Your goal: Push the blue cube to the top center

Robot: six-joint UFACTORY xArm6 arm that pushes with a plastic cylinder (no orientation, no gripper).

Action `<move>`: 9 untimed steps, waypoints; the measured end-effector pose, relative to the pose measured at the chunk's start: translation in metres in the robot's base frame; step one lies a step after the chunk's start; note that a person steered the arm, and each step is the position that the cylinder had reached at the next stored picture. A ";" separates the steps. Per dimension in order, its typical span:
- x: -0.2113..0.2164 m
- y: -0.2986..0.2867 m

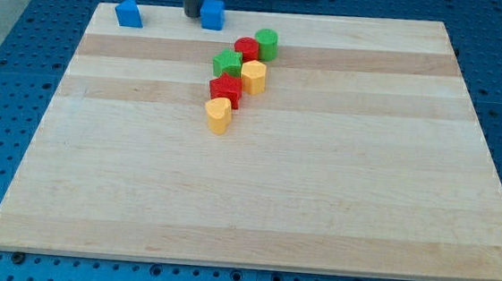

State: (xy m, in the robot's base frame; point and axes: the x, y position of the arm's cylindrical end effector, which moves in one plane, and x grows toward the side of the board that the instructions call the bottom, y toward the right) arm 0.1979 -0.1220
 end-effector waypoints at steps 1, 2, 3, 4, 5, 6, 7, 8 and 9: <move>0.000 0.029; 0.000 0.042; 0.004 0.033; 0.018 0.033; 0.023 0.054; 0.026 0.057; 0.039 0.054; 0.053 0.058; 0.058 0.081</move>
